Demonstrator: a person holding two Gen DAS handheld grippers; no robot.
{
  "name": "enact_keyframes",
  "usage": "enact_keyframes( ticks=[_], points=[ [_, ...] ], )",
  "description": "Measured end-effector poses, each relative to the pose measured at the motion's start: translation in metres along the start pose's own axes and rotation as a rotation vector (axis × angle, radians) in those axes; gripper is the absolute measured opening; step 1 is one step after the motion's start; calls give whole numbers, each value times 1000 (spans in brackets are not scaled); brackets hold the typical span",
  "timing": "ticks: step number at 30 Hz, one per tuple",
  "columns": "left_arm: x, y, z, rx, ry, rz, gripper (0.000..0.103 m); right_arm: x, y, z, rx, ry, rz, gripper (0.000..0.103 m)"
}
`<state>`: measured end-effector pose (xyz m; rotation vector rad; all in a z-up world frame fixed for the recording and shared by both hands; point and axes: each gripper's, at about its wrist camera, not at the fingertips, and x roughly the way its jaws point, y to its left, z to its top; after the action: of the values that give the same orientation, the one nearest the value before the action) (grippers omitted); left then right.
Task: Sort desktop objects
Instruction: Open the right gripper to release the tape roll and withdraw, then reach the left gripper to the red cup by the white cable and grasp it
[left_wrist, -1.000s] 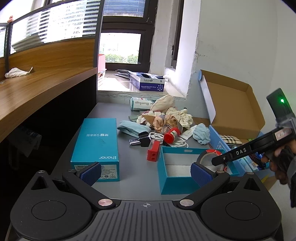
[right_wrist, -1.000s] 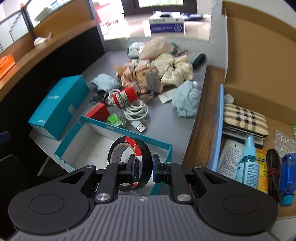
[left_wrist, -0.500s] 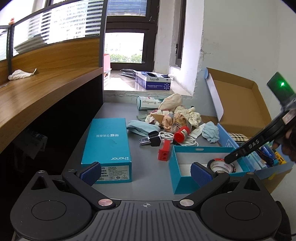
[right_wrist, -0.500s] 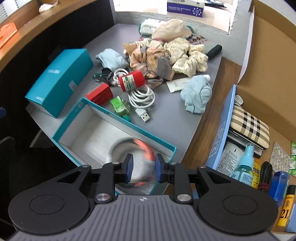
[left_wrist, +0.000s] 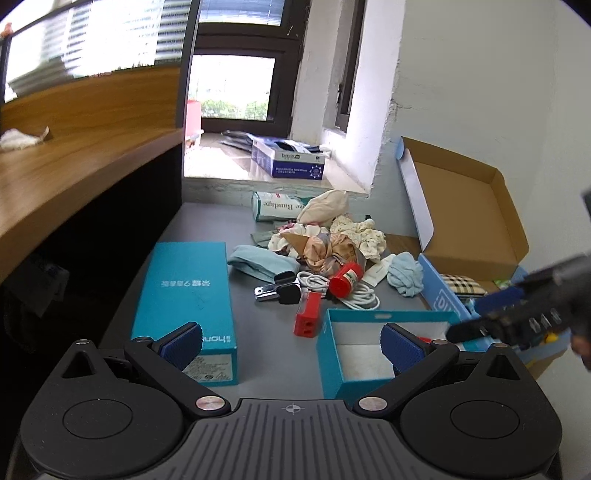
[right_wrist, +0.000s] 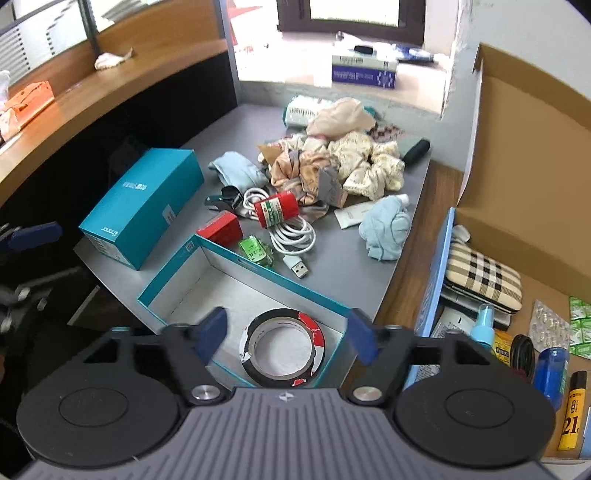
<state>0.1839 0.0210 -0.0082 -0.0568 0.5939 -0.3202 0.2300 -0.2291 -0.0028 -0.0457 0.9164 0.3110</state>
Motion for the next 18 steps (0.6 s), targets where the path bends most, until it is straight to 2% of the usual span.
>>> enact_keyframes(
  ticks=[7,11,15,18],
  points=[
    [45,22,24,-127,150,-104,103,-22,8,-22,2,-105,9,87],
    [66,20,44,-106,195,-135,103,-33,7,-35,7,-156,23,91],
    [89,13,67,-116,236,-278,103,-41,7,-49,8,-213,27,91],
    [111,2,81,-78,302,-310,103,-45,6,-58,10,-251,31,91]
  ],
)
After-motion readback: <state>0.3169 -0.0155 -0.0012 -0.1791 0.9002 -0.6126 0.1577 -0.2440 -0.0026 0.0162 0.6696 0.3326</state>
